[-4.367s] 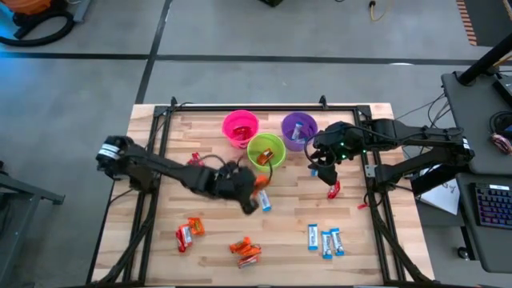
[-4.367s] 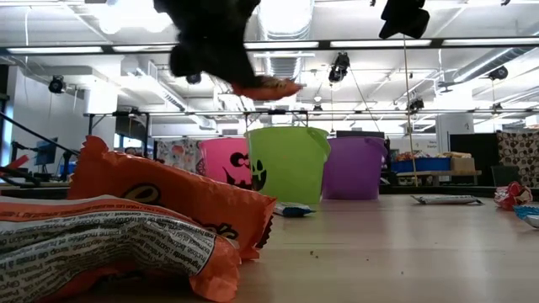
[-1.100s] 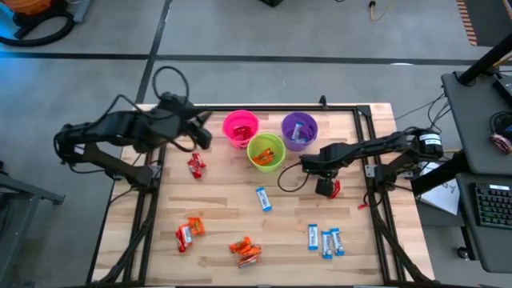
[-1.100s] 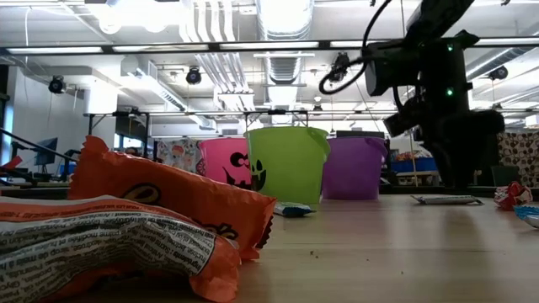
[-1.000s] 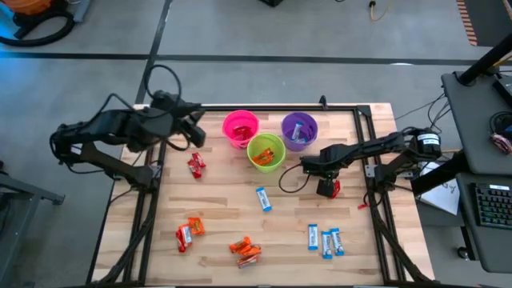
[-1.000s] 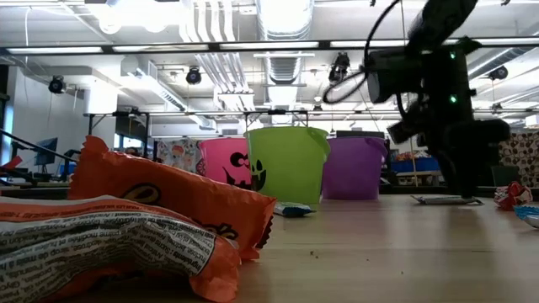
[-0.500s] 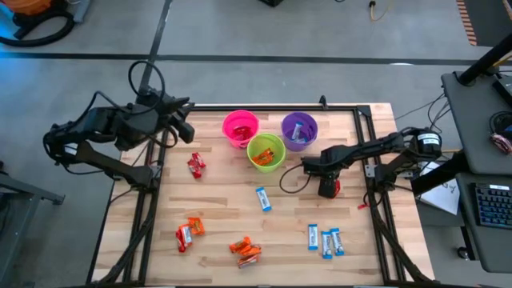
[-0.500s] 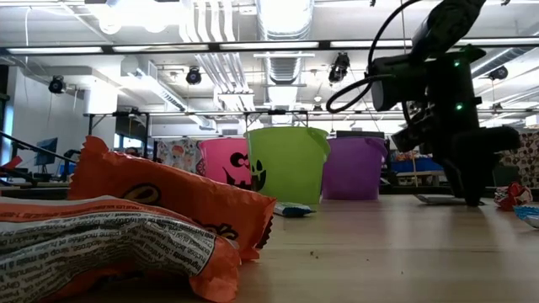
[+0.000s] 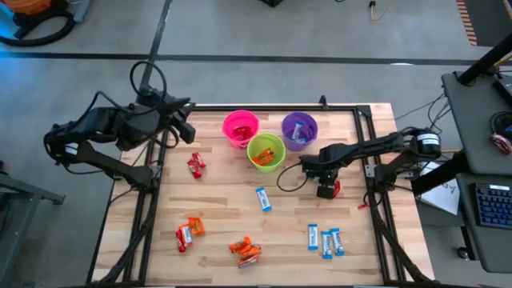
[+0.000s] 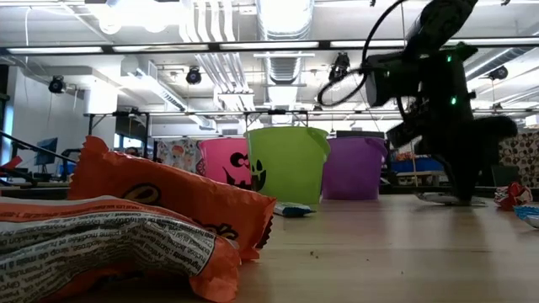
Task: Sort candy
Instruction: Put the blue candy into the violet bin
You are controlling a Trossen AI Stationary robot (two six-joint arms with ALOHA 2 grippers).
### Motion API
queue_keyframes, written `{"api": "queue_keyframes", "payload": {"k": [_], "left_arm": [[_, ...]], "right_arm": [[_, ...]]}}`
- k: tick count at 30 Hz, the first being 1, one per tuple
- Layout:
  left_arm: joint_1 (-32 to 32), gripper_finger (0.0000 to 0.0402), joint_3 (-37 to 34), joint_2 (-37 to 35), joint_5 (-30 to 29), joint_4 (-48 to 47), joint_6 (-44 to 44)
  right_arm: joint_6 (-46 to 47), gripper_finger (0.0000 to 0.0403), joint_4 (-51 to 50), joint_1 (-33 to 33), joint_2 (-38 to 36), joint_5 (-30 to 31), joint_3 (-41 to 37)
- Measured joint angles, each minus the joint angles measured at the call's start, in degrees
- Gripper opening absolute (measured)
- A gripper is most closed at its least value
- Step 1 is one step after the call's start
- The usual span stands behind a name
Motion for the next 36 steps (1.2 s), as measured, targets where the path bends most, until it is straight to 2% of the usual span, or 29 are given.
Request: {"api": "queue_keyframes", "payload": {"k": [8, 16, 21, 27, 31, 36], "left_arm": [[0.0, 0.0078, 0.0, 1.3, 0.1, 0.0, -0.2], [0.0, 0.0078, 0.0, 3.6, 0.2, 0.0, -1.5], [0.0, 0.0078, 0.0, 5.5, 0.5, 0.0, -2.3], [0.0, 0.0078, 0.0, 7.1, 2.9, -0.2, -3.6], [0.0, 0.0078, 0.0, 7.8, 3.7, -0.2, -5.1], [-0.1, 0.0078, 0.0, 8.0, 3.7, -0.2, -6.3]], "right_arm": [[6.1, 0.0008, 0.0, 0.0, -10.7, -6.5, 1.6], [11.2, 0.0008, 4.0, -0.8, -18.1, -7.2, 8.2], [11.1, 0.0008, 8.9, -3.8, -17.2, -6.8, 14.2], [7.5, 0.0009, 2.3, -6.7, -13.0, -6.5, 19.2], [10.4, 0.0009, -3.0, -6.5, -9.9, -7.5, 18.2], [14.8, 0.0029, -2.9, -4.3, -7.7, -11.7, 12.5]]}}
